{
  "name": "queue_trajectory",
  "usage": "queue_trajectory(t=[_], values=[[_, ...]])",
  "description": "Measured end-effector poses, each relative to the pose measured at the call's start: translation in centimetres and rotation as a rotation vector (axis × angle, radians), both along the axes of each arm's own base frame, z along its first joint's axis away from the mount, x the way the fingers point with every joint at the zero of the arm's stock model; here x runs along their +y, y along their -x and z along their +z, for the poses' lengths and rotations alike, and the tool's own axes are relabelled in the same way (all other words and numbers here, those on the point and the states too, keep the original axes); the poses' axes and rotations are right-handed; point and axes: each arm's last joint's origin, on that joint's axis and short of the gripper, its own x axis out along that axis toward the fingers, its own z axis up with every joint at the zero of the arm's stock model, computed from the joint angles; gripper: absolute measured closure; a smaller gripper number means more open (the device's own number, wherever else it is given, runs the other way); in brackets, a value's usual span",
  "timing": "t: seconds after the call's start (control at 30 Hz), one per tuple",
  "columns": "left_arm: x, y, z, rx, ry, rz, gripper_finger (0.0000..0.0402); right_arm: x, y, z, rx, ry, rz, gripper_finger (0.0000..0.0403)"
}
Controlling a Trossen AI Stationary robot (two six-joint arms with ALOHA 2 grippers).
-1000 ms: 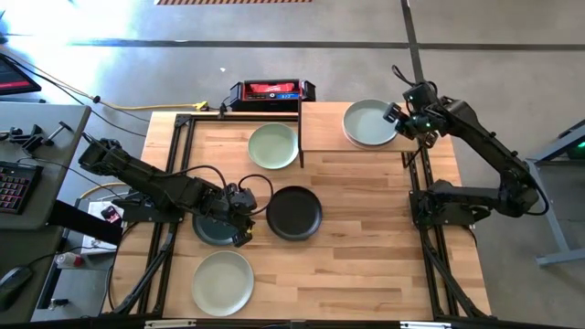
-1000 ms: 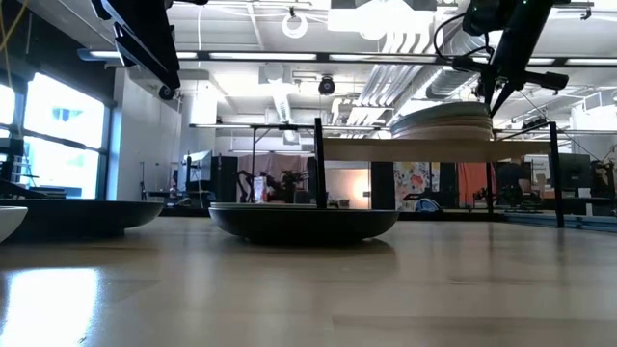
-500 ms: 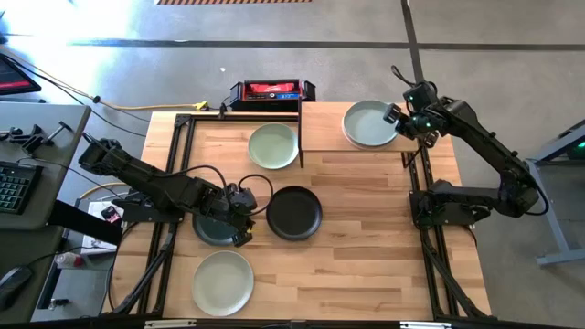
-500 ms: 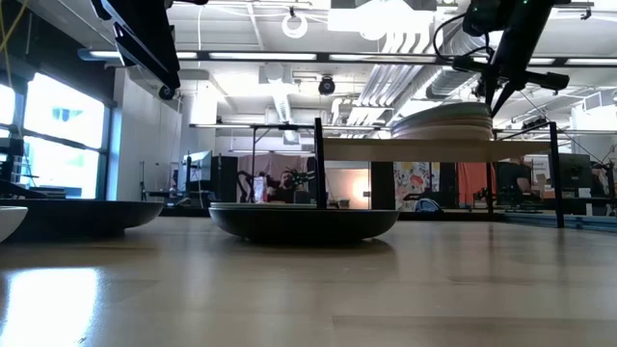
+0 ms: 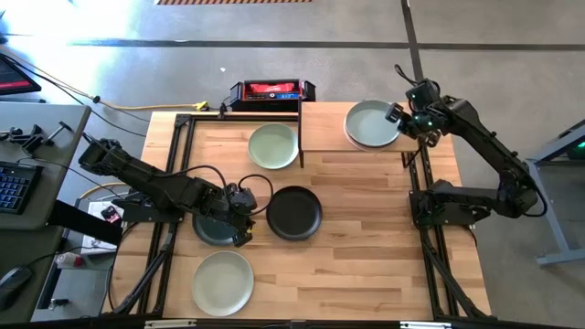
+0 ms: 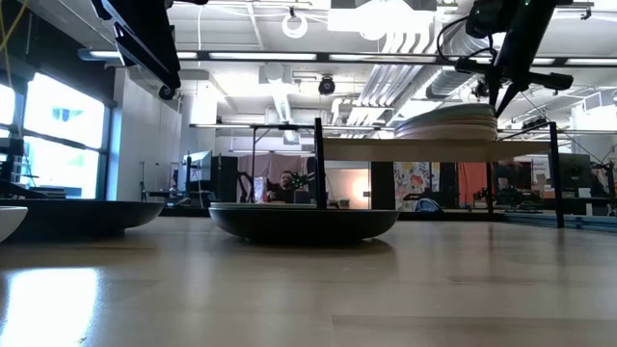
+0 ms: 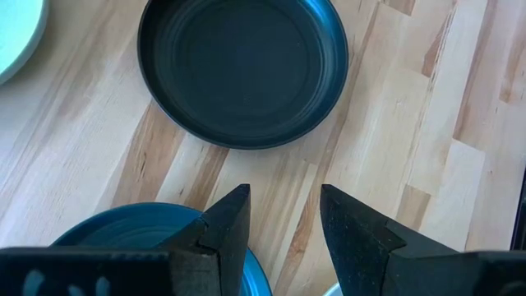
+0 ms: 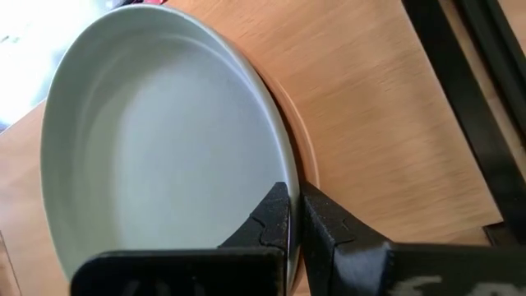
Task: Place and stack plates onto a shelf
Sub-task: Stack the light blue plate on top of the orange plate on the shelf
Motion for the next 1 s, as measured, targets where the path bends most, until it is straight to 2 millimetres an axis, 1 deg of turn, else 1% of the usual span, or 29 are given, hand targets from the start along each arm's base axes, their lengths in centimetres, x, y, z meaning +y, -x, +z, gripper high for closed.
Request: queue_trajectory(t=[0.67,1.0], values=[[-0.01,0.0,0.0,0.001,0.003,-0.001,0.0266,-0.04,0.1,-0.01,0.033,0.018,-0.011,0.0402],[-0.01,0.0,0.0,0.001,0.003,-0.001,0.0266,-0.34,0.49,0.02,0.026,0.02,-0.036,0.0402]])
